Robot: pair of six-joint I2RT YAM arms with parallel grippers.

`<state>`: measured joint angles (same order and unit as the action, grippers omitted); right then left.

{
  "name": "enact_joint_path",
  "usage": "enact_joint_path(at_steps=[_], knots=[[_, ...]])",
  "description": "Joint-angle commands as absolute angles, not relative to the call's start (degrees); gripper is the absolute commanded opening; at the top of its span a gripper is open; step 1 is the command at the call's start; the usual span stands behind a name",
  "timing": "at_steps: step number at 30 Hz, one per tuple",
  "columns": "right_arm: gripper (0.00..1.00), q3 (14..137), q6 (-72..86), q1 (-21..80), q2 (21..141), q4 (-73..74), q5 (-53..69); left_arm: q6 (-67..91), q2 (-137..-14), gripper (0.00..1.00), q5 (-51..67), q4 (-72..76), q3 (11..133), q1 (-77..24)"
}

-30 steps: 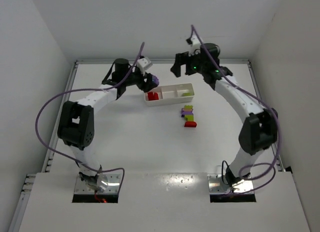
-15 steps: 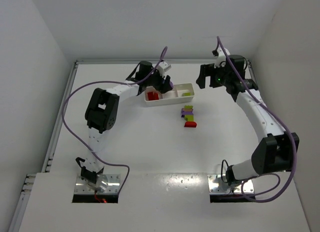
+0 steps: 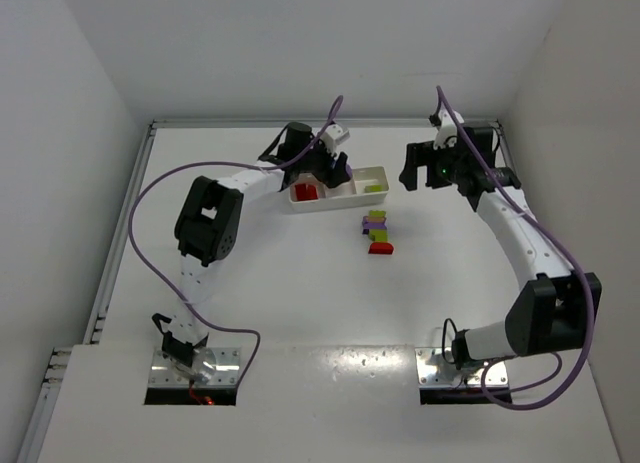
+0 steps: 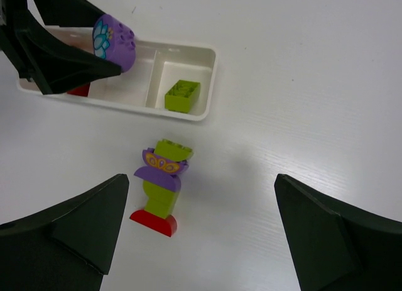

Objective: Sort the legos into containers by color

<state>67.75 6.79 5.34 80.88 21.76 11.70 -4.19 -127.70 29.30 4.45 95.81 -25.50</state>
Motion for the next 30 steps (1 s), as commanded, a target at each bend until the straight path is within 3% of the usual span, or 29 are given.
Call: enact_joint_path(at_steps=[1,2,3,6,14,18,20,23,26,30], knots=[[1.0,65.14,5.8,5.01,78.57,22.06,13.62,-5.01,-125.78,0.65,31.54,3.69,95.11,-25.75],[1.0,64.43,5.8,5.01,78.05,22.58,14.15,-5.01,-124.55,0.69,32.42,4.3,94.31,-25.75],[1.0,63.73,6.58,5.01,78.05,23.11,14.76,-3.88,-123.67,0.92,32.95,5.96,91.78,-25.23],[1.0,59.78,9.57,5.89,77.44,23.99,15.47,0.33,-119.37,1.0,35.41,14.57,85.11,-23.83],[0.92,51.95,17.05,9.57,74.36,21.63,11.34,7.55,-110.31,1.0,30.86,17.06,82.27,-22.24],[0.91,52.64,19.59,12.3,77.69,21.62,8.71,9.67,-108.2,1.0,25.94,1.63,91.38,-22.24],[0.91,53.53,20.12,14.31,79.36,22.4,6.07,9.67,-106.1,1.0,25.41,-0.96,91.93,-21.62],[1.0,56.51,20.13,17.3,83.4,22.94,3.52,9.67,-102.67,1.0,24.44,-1.49,88.78,-20.13],[1.0,59.41,18.9,20.03,87.44,25.65,0.28,9.05,-98.36,1.0,23.38,-1.49,84.47,-17.76],[0.9,61.87,18.9,20.57,92.89,27.42,-2.2,9.05,-93.79,1.0,21.1,-1.49,80.43,-15.82]])
